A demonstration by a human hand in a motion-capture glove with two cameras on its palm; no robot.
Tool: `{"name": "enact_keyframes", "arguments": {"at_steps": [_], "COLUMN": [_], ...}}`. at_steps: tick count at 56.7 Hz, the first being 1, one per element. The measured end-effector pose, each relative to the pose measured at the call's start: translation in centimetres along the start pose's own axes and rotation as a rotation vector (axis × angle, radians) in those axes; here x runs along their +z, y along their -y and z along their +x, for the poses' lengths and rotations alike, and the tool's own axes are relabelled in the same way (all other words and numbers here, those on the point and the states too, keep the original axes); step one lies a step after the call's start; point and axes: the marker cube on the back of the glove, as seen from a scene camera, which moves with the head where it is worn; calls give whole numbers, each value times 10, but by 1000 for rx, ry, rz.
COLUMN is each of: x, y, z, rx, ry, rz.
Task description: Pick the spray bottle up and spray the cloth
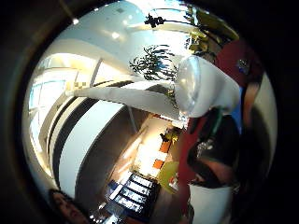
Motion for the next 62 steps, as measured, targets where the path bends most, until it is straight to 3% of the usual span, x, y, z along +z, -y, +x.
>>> {"name": "enact_keyframes", "arguments": {"at_steps": [5,10,15,27,50,62], "x": [4,-2,4,-7,-55,-89], "y": [5,-6,8,-9,-59,-76], "z": [2,6,0,-3,-23,-25], "rx": [-11,-76,-29,-34,-250,-372], "ry": [10,4,22,-53,-435,-741], "rz": [10,-87,32,-5,-418,-544]}}
